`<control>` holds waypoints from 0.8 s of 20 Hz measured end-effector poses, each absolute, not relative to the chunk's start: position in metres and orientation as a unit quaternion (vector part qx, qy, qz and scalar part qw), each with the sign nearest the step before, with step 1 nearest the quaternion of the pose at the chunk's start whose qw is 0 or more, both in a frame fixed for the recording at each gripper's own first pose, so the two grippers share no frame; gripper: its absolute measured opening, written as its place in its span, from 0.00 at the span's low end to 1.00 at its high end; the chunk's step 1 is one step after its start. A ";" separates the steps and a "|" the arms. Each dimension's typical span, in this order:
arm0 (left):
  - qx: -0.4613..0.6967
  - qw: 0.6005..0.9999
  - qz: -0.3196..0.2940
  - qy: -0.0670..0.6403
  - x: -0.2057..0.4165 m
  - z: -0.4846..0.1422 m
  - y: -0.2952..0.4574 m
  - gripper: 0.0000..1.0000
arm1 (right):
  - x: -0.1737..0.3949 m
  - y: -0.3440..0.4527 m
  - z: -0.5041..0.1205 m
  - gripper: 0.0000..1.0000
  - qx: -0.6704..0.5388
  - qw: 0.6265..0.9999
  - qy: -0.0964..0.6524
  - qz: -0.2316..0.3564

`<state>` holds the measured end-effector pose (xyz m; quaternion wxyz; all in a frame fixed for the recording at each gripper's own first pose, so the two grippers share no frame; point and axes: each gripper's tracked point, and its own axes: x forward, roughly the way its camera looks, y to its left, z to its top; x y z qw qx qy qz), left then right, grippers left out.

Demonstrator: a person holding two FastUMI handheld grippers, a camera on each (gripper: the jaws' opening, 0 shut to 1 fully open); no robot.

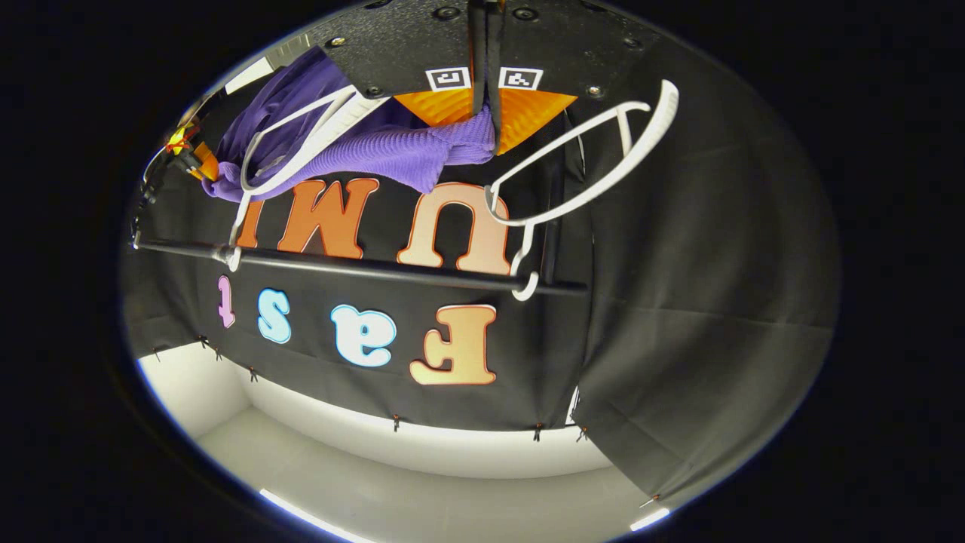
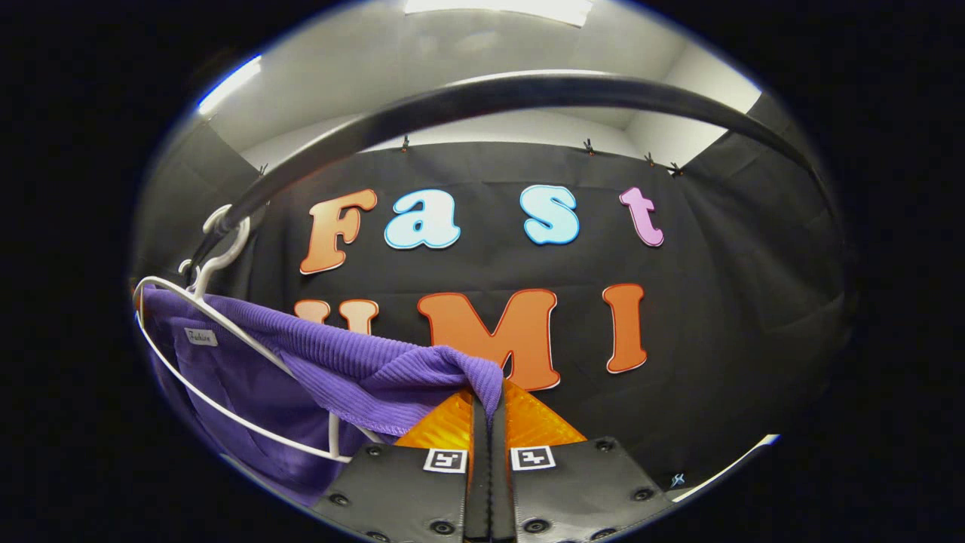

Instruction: Grasp the clothes on the hanger with both hands and then place them into the laundry hamper below.

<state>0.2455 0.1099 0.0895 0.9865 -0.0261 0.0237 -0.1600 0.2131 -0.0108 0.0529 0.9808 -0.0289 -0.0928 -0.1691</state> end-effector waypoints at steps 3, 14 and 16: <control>-0.035 0.986 -0.159 0.031 0.247 0.072 0.109 0.00 | 0.214 -0.009 0.038 0.08 -0.049 0.981 -0.081 -0.170; -0.030 0.988 -0.115 0.100 0.215 -0.008 0.133 0.01 | 0.195 -0.008 -0.060 0.08 -0.005 0.988 0.031 -0.152; -0.040 0.987 -0.111 0.107 0.203 -0.017 0.136 0.01 | 0.185 -0.007 -0.063 0.08 0.000 0.988 0.038 -0.149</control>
